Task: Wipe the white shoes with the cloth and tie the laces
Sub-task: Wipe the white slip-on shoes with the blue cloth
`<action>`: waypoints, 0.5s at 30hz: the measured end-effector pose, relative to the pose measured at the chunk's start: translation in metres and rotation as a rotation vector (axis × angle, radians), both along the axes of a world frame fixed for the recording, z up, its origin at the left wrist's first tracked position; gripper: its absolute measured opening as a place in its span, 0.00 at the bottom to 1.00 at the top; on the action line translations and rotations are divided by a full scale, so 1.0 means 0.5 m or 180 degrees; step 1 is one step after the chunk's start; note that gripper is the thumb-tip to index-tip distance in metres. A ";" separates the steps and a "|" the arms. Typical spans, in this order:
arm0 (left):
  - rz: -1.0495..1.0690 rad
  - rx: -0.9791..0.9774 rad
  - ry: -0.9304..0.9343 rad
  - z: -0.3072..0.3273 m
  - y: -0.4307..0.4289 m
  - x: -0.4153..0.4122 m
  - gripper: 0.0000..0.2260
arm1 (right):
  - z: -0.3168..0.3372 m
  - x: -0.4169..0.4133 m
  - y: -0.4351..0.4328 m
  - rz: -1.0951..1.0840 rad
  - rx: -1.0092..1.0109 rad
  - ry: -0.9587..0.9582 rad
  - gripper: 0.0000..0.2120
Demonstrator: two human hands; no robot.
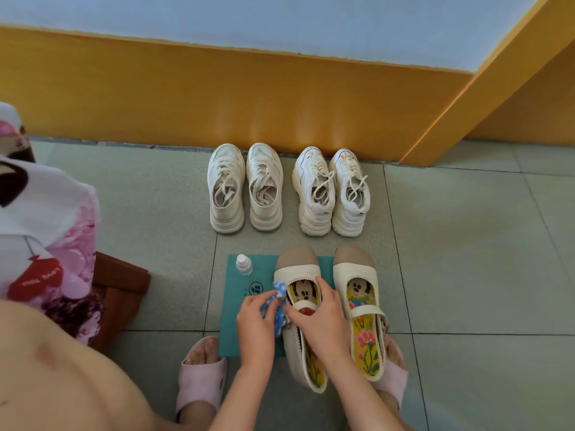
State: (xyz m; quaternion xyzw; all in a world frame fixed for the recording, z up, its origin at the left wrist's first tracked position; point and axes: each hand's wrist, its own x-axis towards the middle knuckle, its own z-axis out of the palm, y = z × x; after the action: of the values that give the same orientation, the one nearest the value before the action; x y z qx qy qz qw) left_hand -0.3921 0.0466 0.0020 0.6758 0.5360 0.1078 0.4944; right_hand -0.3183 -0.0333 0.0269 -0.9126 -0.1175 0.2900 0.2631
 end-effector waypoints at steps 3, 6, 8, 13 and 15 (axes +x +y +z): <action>0.0136 0.0053 -0.0084 0.010 0.005 0.002 0.09 | 0.001 0.002 -0.001 -0.0001 0.0059 0.0025 0.40; 0.0163 0.0278 -0.0418 0.037 0.029 0.048 0.08 | -0.001 0.001 -0.004 -0.0020 0.0125 0.0019 0.40; -0.0165 0.0427 -0.0573 0.053 0.051 0.100 0.09 | -0.002 0.002 -0.005 -0.0046 0.0163 0.0025 0.40; -0.1636 0.1226 0.0095 0.029 0.111 0.213 0.12 | -0.004 0.003 -0.006 -0.0056 0.0189 0.0069 0.40; -0.2028 0.1273 0.0544 0.011 0.128 0.226 0.12 | -0.006 0.003 -0.007 -0.0072 0.0209 0.0061 0.40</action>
State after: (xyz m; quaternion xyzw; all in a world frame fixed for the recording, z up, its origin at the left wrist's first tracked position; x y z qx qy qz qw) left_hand -0.2789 0.1107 0.0076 0.8981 0.3068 -0.0055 0.3150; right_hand -0.3170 -0.0369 0.0241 -0.9019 -0.1141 0.2918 0.2973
